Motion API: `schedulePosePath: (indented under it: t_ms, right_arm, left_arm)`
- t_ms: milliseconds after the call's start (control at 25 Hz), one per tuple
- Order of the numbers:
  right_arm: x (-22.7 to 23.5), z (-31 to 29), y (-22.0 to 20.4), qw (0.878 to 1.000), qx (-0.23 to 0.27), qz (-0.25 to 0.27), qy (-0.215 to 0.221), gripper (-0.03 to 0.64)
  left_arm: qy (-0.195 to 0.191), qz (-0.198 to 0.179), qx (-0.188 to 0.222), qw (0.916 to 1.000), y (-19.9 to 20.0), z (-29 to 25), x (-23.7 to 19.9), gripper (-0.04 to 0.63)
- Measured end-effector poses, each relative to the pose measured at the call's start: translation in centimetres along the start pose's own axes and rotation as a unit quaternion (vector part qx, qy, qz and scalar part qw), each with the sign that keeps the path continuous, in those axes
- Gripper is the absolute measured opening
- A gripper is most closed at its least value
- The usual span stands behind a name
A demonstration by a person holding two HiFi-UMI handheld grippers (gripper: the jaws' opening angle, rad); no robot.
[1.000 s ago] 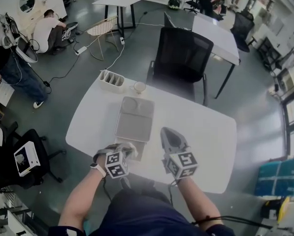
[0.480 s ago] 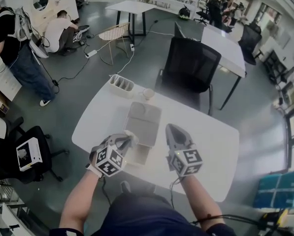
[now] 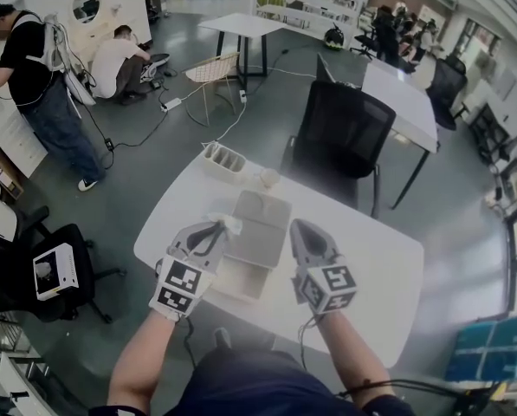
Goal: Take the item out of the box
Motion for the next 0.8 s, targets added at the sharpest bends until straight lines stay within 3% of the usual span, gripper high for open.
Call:
schedulePosePath:
  t_ms: [120, 280, 480, 800]
  right_arm:
    - [-0.4, -0.3, 0.8, 1.0, 0.006, 0.002, 0.005, 0.017]
    - [-0.9, -0.6, 2.0, 1.0, 0.01, 0.0, 0.008, 0.017]
    - [-1.0, -0.7, 3.7, 0.999, 0.029, -0.014, 0.015, 0.017]
    - [-1.7, 0.4, 6.9, 0.996, 0.082, 0.01, 0.029, 0.017]
  left_arm:
    - [0.021, 0.041, 0.038, 0.9982, 1.3, 1.1, -1.5, 0.055]
    - [0.051, 0.064, 0.089, 0.9926, 3.5, 2.6, -3.0, 0.055]
    - [0.074, 0.057, 0.135, 0.9865, 6.4, 4.4, -3.6, 0.055]
    - [0.084, 0.052, 0.176, 0.9795, 9.0, 5.9, -3.6, 0.055]
Point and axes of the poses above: the fingertips, and each gripper's own axes: z backward along the fingers, x to its right, y out of its top, the point moved 2 cm from there along z, backward along the fingers, and after that the axes turned 11 degrees about -y, right-handed, at the moved point
